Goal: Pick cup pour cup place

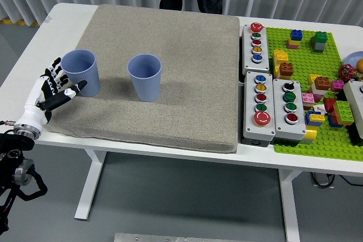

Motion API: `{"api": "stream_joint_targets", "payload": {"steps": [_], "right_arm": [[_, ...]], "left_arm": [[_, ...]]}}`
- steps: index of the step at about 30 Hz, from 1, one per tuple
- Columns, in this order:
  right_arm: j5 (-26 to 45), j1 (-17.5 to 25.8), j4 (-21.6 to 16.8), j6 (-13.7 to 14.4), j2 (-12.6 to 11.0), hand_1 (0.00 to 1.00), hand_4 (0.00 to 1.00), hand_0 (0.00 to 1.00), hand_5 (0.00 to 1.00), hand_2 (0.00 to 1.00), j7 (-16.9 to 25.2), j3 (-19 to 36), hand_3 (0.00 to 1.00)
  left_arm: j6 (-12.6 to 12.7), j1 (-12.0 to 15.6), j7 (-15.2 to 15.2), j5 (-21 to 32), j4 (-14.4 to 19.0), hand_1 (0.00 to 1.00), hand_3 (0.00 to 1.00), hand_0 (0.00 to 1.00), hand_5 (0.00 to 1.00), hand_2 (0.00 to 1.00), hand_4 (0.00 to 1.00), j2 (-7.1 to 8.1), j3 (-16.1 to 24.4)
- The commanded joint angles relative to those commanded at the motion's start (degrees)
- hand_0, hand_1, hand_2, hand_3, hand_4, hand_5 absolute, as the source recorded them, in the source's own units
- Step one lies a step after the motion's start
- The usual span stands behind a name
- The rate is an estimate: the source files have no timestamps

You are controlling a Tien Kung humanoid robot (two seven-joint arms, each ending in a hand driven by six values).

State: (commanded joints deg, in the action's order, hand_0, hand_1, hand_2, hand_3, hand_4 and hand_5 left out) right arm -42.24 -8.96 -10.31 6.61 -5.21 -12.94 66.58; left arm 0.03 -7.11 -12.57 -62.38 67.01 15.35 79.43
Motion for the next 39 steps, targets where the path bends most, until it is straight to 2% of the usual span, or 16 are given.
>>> {"api": "stream_joint_targets", "payload": {"steps": [6,11,23,32,39], "right_arm": [[-0.5,0.2,0.0,0.0,0.0,0.691,0.326,0.722,0.295,0.736,-0.1,0.2,0.703],[-0.6,0.1,0.0,-0.1,0.0,0.690,0.326,0.724,0.297,0.736,-0.1,0.2,0.703],[-0.5,0.0,0.0,0.0,0.0,0.691,0.326,0.724,0.299,0.735,-0.1,0.2,0.703],[-0.3,-0.5,0.0,0.0,0.0,0.692,0.326,0.724,0.299,0.737,-0.1,0.2,0.704],[0.1,-0.7,0.0,0.0,-0.1,0.692,0.326,0.724,0.299,0.737,-0.1,-0.1,0.704]], "left_arm": [[-0.2,-0.5,0.2,-0.2,-1.6,0.906,0.998,0.917,0.275,0.998,0.968,-0.22,-0.7],[-0.3,-2.0,0.2,-0.1,-3.3,0.905,0.998,0.916,0.288,0.998,0.970,-0.53,-1.4],[-0.4,-3.8,0.3,-0.5,-4.4,0.903,0.998,0.916,0.300,0.998,0.972,-0.13,-2.3],[-0.6,-6.3,0.4,0.2,-5.1,0.900,0.998,0.913,0.330,0.998,0.979,0.66,-4.8],[-0.6,-7.2,0.5,0.0,-5.8,0.902,0.998,0.915,0.336,0.998,0.982,0.55,-5.4]]}}
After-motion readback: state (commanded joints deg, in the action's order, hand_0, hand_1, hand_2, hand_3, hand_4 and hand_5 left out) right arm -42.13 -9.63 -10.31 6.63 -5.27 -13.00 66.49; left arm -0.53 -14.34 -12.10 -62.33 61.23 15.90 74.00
